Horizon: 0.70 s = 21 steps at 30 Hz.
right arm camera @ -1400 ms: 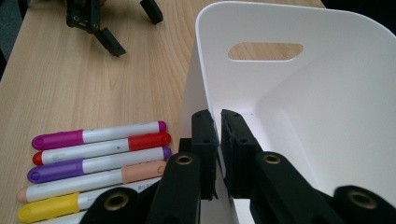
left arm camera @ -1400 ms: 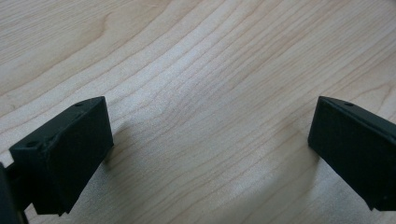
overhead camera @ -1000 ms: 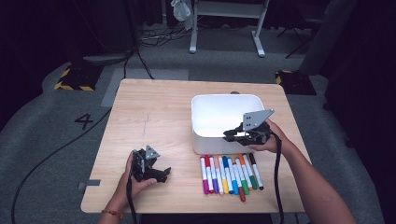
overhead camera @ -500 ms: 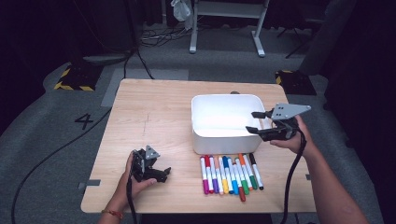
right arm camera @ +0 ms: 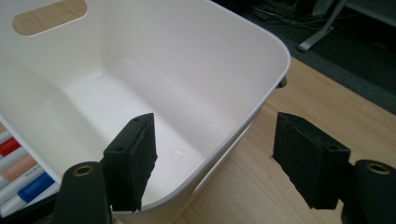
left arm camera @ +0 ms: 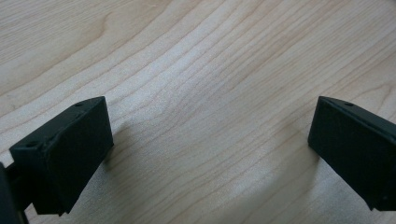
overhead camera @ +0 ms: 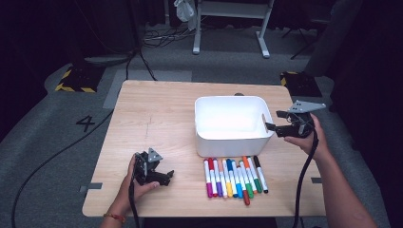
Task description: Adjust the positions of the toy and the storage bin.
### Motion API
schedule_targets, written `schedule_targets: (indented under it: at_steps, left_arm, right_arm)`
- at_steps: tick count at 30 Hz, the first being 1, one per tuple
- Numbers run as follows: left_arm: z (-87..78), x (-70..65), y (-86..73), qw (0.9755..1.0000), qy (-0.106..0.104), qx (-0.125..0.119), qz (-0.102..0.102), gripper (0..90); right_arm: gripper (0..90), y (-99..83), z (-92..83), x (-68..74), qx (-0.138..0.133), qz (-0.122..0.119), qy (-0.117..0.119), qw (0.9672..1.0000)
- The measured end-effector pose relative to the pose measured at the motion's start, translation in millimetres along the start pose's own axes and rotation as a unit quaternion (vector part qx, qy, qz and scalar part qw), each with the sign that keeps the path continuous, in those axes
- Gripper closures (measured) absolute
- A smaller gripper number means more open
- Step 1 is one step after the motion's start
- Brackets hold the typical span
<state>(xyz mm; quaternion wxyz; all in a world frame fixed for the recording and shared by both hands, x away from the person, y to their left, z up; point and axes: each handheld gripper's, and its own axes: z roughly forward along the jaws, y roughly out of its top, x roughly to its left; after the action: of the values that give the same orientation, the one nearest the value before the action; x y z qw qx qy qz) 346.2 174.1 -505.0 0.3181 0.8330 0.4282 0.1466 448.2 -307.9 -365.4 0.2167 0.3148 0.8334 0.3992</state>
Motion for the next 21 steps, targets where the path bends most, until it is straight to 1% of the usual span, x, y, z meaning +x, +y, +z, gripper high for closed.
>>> schedule_targets:
  at_steps: [2,3,4,5,6,7,11,14,15,16,17,18,19,21]
  left_arm:
    - [0.0,0.0,0.0,1.0,0.0,0.0,0.0,0.0]
    - [0.0,0.0,0.0,1.0,0.0,0.0,0.0,0.0]
    - [-0.1,0.0,0.0,1.0,0.0,0.001,-0.001,0.0]
    - [-0.1,0.0,0.0,1.0,0.0,0.001,-0.001,0.0]
    - [0.0,0.0,0.0,1.0,0.0,0.0,0.0,0.0]
    - [0.0,0.0,0.0,1.0,0.0,0.0,0.0,0.0]
    - [0.0,0.0,0.0,1.0,0.0,0.0,0.0,0.0]
    - [0.0,0.0,0.0,1.0,0.0,0.0,0.0,0.0]
    - [0.0,0.0,0.0,1.0,0.0,0.0,0.0,0.0]
    - [0.0,0.0,0.0,1.0,0.0,0.0,0.0,0.0]
    - [0.0,0.0,0.0,1.0,0.0,0.0,0.0,0.0]
    - [0.0,0.0,0.0,1.0,0.0,0.0,0.0,0.0]
    - [0.0,0.0,0.0,1.0,0.0,0.0,0.0,0.0]
    - [0.0,0.0,0.0,1.0,0.0,0.0,0.0,0.0]
  right_arm:
    - [31.1,-2.7,4.0,0.1,0.008,0.005,0.015,0.9998]
    - [31.2,-3.8,6.4,1.6,0.012,0.003,0.016,0.9998]
    - [32.0,-5.2,9.6,3.7,0.017,0.0,0.027,0.9995]
    - [32.0,-5.8,11.4,6.2,0.019,0.0,0.027,0.9995]
    - [30.1,-5.8,11.4,6.2,0.019,0.0,0.027,0.9995]
    - [29.5,-5.7,12.3,9.0,0.017,-0.001,0.02,0.9997]
    - [29.2,-5.6,11.3,10.6,0.015,0.001,0.021,0.9997]
    - [30.2,-6.5,7.8,11.7,0.009,0.005,0.024,0.9996]
    - [28.7,-6.9,5.7,12.1,0.006,0.007,0.022,0.9997]
    - [27.8,-8.4,0.2,11.8,-0.004,0.009,0.011,0.9999]
    - [27.8,-8.4,0.2,11.8,-0.004,0.009,0.011,0.9999]
    - [27.8,-11.6,-8.0,12.5,-0.017,0.017,0.011,0.9996]
    - [27.8,-11.6,-8.0,12.5,-0.017,0.017,0.011,0.9996]
    - [28.4,-16.2,-16.6,14.8,-0.026,0.018,0.002,0.9995]
